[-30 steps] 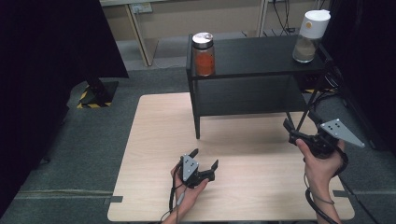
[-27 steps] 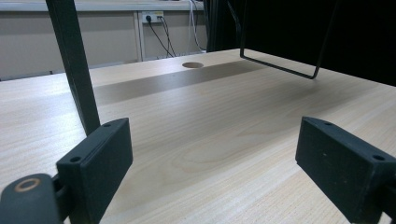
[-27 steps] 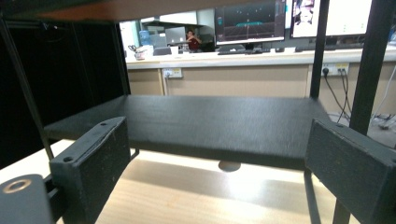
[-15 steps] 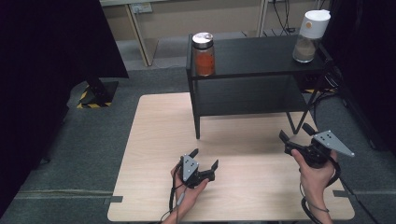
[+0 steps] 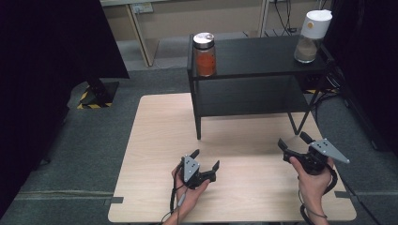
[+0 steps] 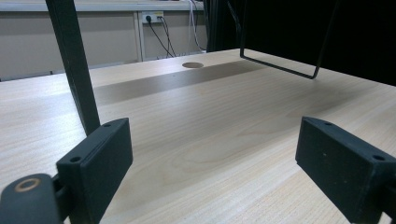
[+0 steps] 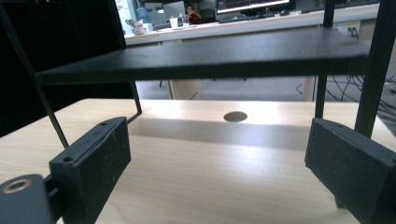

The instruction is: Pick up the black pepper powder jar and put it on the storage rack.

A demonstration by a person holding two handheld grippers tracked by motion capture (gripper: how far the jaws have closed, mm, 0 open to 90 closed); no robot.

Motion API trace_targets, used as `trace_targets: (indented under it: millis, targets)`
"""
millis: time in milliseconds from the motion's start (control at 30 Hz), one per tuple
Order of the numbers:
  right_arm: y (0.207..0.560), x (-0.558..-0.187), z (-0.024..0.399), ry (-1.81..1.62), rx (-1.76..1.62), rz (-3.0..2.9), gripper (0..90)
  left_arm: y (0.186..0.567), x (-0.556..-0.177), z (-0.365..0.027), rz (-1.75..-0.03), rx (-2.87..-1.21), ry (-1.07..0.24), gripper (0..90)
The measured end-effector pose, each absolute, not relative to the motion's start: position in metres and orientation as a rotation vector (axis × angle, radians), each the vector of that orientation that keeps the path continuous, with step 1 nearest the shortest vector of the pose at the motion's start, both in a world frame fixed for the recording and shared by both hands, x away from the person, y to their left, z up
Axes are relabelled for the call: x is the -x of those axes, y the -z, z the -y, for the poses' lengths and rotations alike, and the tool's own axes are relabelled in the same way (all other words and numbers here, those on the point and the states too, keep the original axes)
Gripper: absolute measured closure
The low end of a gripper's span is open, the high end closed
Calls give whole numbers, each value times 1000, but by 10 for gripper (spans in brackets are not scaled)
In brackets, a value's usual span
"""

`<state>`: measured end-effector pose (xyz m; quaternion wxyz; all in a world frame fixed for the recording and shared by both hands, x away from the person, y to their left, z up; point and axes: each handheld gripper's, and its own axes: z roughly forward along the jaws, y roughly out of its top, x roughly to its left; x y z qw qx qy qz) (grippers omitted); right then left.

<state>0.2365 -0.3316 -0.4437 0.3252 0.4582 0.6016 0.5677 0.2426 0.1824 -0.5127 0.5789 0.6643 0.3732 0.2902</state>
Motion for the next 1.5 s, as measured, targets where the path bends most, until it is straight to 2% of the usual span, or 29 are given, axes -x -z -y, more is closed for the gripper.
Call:
trace_targets:
  millis: [767, 1500]
  targets:
    - [479, -233, 330, -1443, -1280, -1664, 71, 513, -242, -182, -871, -1552, -681, 105]
    - [487, -231, 330, -1413, -1295, -1695, 71, 513, -242, -182, -870, -1553, -680, 105]
